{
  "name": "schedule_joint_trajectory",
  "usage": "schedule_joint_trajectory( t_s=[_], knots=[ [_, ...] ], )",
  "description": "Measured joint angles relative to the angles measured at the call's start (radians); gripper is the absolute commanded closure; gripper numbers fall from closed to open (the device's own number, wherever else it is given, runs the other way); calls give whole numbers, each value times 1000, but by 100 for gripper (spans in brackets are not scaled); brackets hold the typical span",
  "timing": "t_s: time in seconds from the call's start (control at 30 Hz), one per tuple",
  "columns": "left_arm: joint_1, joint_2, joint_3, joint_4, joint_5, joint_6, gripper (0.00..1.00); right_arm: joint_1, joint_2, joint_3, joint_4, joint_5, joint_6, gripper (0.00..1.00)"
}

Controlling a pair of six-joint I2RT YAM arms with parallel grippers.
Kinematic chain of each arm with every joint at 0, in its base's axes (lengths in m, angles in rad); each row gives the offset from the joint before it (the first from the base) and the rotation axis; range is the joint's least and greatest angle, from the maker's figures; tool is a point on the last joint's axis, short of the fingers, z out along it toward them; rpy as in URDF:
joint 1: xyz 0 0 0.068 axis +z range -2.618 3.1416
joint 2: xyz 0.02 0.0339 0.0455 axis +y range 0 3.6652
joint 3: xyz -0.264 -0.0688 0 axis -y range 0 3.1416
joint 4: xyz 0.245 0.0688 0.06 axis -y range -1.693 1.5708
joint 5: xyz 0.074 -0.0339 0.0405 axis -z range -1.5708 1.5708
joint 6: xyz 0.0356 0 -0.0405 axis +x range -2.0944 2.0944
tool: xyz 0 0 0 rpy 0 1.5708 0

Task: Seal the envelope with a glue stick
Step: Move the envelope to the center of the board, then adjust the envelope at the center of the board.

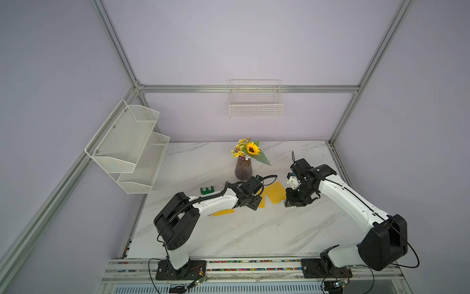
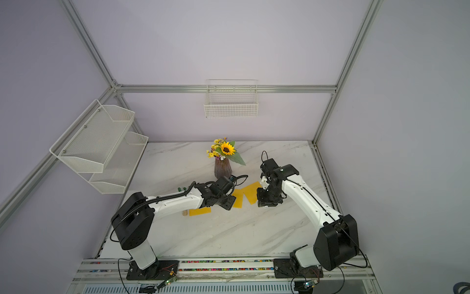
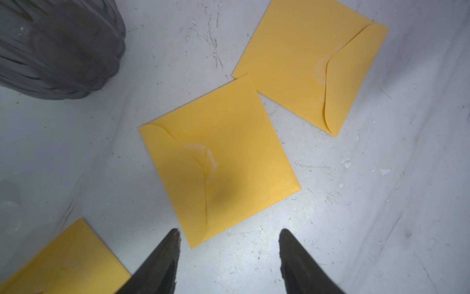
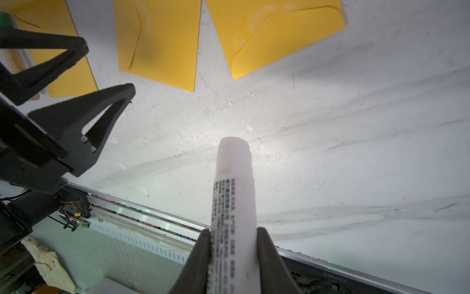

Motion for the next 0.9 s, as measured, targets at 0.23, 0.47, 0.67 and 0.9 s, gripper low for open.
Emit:
schedule_joint_trajectory(
  t_s=[0.23, 0.47, 0.67, 0.9],
  knots=[
    [64, -103, -156, -42, -40, -70, 30, 0, 0, 0, 0, 0, -1, 100],
    [101, -215, -322, -83, -42, -148, 27, -2, 0, 0, 0, -3, -7, 100],
    [144, -196, -342, -98, -27, -173, 27, -2, 0, 0, 0, -4, -8, 100],
    [157, -180, -344, -89, 53, -181, 28, -2, 0, 0, 0, -4, -8, 100]
  ],
)
